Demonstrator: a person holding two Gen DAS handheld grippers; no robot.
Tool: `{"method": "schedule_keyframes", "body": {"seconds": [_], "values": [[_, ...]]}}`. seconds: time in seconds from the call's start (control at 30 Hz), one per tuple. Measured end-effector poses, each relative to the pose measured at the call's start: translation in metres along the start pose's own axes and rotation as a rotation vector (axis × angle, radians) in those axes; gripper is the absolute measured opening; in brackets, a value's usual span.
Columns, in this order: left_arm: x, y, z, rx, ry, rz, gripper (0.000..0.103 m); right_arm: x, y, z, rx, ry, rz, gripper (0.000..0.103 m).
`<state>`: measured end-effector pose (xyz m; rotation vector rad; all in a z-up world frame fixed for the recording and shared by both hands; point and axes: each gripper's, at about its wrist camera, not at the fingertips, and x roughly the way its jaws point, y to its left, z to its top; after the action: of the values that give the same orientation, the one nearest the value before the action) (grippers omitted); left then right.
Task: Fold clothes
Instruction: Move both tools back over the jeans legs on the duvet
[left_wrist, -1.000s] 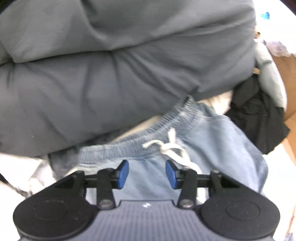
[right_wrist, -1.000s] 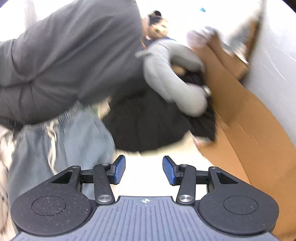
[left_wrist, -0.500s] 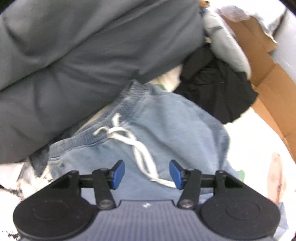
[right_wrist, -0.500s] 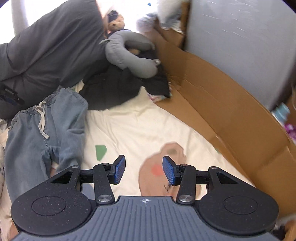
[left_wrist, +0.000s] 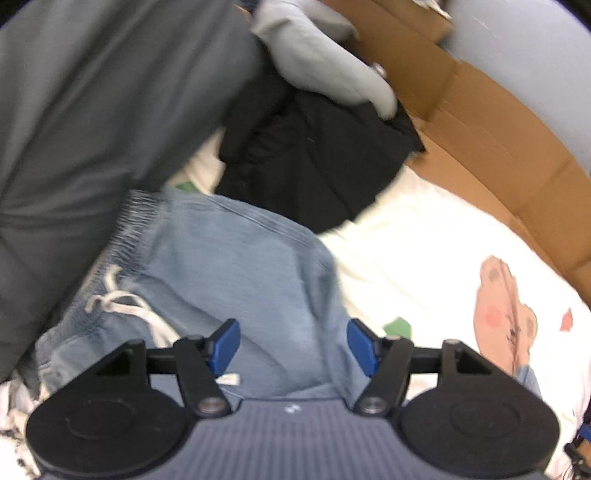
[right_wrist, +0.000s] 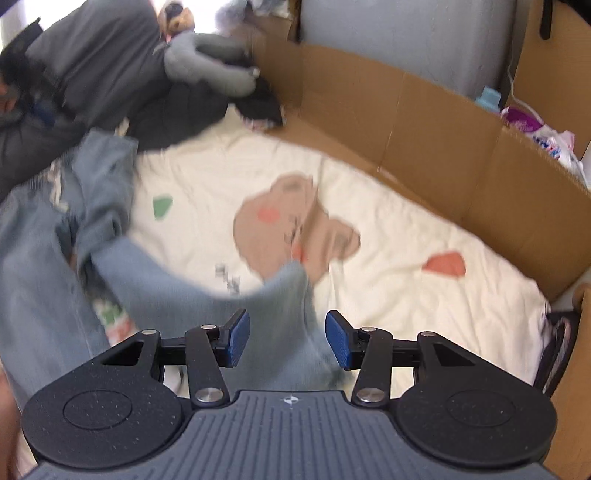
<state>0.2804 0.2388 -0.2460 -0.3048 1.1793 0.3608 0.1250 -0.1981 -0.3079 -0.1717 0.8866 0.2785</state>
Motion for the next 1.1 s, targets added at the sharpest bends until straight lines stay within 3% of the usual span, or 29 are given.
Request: {"method": "schedule_keyframes", "body": {"seconds": [0.17,0.37,0.53,0.73,0.97,1.1], "values": [[0.016,-0.025,-0.014,0.053,0.031,-0.055,0.068,0.008,0.001,-0.027,-0.010,0.032,0.011,0.053],[0.039,-0.040,-0.053,0.036,0.083,-0.143,0.070,0.021,0.002,-0.043,0.033,0.038,0.018,0.053],[0.059,-0.049,-0.090,0.024,0.171,-0.228,0.071,0.035,0.008,-0.051,0.010,0.053,0.043,0.056],[0.068,-0.056,-0.108,0.009,0.206,-0.260,0.073,0.043,0.014,-0.057,-0.071,0.063,0.021,0.059],[0.075,-0.063,-0.121,0.015,0.227,-0.263,0.074,0.051,0.017,-0.058,-0.100,0.056,0.005,0.071],[0.086,-0.068,-0.134,0.011,0.254,-0.271,0.074,0.057,0.026,-0.059,-0.158,0.048,-0.005,0.071]]}}
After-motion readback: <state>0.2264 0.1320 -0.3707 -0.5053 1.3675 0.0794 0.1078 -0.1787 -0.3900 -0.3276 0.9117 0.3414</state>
